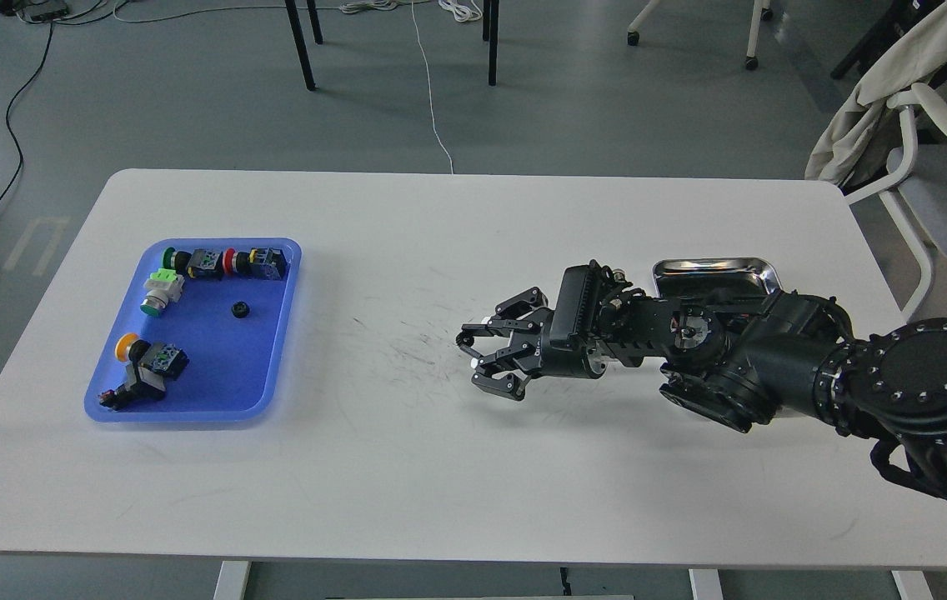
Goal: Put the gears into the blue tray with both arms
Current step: 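Lower the right gripper to the table and release the black part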
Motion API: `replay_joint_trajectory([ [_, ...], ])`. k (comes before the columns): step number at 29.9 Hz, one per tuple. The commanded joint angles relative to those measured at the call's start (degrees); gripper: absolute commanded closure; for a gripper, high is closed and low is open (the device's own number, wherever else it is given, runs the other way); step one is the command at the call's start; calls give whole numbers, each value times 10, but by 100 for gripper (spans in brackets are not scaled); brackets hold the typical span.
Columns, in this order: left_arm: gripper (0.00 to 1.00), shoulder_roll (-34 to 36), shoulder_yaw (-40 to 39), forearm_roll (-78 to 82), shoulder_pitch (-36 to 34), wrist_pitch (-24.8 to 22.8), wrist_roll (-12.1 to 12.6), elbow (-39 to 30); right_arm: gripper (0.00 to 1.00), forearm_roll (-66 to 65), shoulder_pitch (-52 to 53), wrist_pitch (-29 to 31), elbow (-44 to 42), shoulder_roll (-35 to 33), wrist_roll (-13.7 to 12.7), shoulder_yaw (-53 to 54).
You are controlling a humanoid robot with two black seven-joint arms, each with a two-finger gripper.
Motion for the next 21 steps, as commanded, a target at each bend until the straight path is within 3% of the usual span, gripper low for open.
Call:
replay_joint_trajectory([
  [1, 1, 2, 0, 0, 0, 0, 0, -1, 99, 3, -3, 0, -9, 0, -3, 2],
  [21, 1, 41, 0, -1, 0, 0, 0, -30, 99, -7, -25, 0, -3, 0, 0, 1],
])
